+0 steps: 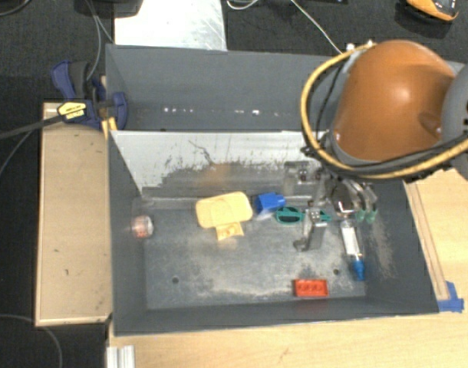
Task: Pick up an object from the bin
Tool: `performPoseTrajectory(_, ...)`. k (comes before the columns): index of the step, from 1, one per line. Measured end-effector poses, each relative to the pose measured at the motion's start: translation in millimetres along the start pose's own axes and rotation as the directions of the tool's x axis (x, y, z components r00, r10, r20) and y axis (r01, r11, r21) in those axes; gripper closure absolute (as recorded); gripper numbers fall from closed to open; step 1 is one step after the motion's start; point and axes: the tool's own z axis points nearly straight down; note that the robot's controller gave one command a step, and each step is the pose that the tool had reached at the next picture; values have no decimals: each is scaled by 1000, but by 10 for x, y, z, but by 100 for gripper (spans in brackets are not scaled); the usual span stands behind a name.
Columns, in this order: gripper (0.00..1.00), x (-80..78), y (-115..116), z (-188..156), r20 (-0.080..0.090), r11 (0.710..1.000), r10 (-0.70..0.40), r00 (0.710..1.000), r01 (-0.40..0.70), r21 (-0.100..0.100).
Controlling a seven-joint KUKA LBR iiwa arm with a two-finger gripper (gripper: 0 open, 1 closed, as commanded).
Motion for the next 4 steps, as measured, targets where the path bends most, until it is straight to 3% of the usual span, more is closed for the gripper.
performPoseTrajectory(1,0,-180,162,554,10,990,-139,990,139,0)
performPoseTrajectory(2,0,-195,170,758,5,985,-170,985,170,-1)
performPoseTrajectory(3,0,-328,283,1059,10,935,-354,935,354,3)
performPoseTrajectory(4,0,-551,660,1691,6,916,-401,916,401,-2)
